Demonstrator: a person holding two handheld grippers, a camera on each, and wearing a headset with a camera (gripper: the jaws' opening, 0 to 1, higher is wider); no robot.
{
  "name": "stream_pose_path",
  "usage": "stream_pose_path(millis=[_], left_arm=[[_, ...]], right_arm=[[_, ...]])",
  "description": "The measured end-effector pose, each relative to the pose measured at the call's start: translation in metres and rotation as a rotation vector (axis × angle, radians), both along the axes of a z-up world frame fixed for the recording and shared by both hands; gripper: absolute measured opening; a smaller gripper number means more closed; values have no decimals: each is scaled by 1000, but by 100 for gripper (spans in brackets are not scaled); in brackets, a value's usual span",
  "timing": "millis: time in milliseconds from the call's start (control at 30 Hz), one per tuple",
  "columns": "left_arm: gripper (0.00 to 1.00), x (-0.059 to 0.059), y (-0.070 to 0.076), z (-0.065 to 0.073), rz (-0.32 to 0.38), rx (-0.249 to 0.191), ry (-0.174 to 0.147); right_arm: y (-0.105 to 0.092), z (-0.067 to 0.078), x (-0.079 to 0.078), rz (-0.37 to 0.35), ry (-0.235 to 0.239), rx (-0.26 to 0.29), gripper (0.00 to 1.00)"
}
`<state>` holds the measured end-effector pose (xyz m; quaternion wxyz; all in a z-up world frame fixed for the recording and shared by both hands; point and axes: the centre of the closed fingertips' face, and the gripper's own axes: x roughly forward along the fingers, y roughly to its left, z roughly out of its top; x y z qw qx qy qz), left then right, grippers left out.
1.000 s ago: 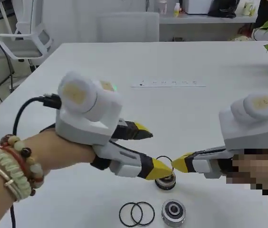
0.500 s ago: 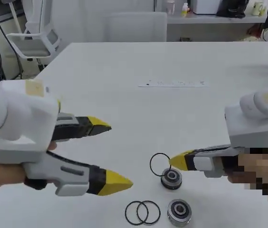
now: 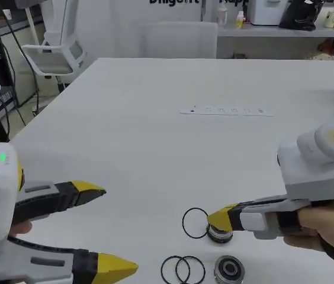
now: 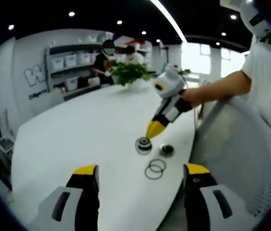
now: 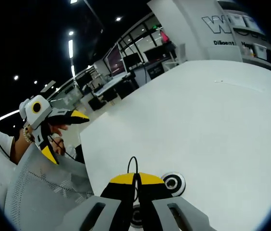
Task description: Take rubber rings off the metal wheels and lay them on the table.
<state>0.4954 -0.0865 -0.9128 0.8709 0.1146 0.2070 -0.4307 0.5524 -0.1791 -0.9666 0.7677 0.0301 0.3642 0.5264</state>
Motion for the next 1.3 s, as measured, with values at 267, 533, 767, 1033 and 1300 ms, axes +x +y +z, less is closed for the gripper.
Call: stream_pose_path(millis=[267, 533, 767, 1033, 1300], left_arm=[[73, -10, -2, -11, 21, -14, 35], [72, -14, -2, -19, 30, -1, 58], [72, -15, -1, -24, 33, 10, 68], [72, -15, 0, -26, 44, 5, 80], [71, -15, 0, -26, 49, 1, 79]], right_arm=[[6, -12, -14, 67, 14, -38, 0], [13, -21, -28, 121, 41, -57, 0], [19, -31, -41, 176, 41, -82, 0], [12, -41, -36, 176, 6, -140, 0], [6, -45, -30, 164, -9, -172, 6]])
